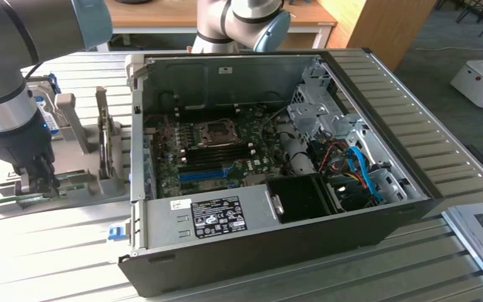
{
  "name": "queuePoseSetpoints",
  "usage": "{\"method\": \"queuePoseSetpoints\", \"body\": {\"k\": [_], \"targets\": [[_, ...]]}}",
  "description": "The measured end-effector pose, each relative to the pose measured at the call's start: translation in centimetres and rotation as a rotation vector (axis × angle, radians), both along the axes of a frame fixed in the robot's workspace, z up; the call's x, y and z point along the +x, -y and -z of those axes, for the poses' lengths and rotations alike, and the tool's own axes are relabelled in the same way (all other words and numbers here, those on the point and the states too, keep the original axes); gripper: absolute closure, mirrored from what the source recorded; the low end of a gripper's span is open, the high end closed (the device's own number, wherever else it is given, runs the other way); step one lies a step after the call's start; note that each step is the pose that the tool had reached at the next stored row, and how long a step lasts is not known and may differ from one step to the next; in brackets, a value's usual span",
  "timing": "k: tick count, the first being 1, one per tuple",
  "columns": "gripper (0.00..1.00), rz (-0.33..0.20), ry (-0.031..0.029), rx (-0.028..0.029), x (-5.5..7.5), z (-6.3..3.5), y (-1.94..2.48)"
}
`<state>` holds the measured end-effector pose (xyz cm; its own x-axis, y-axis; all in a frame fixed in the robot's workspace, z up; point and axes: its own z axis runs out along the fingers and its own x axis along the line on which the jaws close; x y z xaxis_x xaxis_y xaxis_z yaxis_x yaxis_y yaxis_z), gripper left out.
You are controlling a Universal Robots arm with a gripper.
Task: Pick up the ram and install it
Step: 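Pick up the ram and move it above insertion slot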
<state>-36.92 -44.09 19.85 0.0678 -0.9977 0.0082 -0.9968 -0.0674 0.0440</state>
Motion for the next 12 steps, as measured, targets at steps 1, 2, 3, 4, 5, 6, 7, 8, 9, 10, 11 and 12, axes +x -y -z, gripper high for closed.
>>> {"method": "queuePoseSetpoints", "body": {"k": [1,2,3,4,5,6,7,8,9,10,11,12], "targets": [[0.75,0.002,0.0000,0.0000,0.00,0.00,0.00],[0.75,0.005,0.0000,0.0000,0.00,0.01,0.00],[0.75,0.008,0.0000,0.0000,0.00,0.01,0.00],[0.75,0.011,0.0000,0.0000,0.00,0.01,0.00],[0.75,0.014,0.0000,0.0000,0.00,0.02,0.00],[0.75,0.017,0.0000,0.0000,0.00,0.02,0.00],[0.75,0.021,0.0000,0.0000,0.00,0.02,0.00],[0.75,0.024,0.0000,0.0000,0.00,0.02,0.00],[0.75,0.027,0.0000,0.0000,0.00,0.02,0.00],[0.75,0.031,0.0000,0.0000,0.00,0.03,0.00],[0.75,0.033,0.0000,0.0000,0.00,0.03,0.00],[0.75,0.036,0.0000,0.0000,0.00,0.03,0.00]]}}
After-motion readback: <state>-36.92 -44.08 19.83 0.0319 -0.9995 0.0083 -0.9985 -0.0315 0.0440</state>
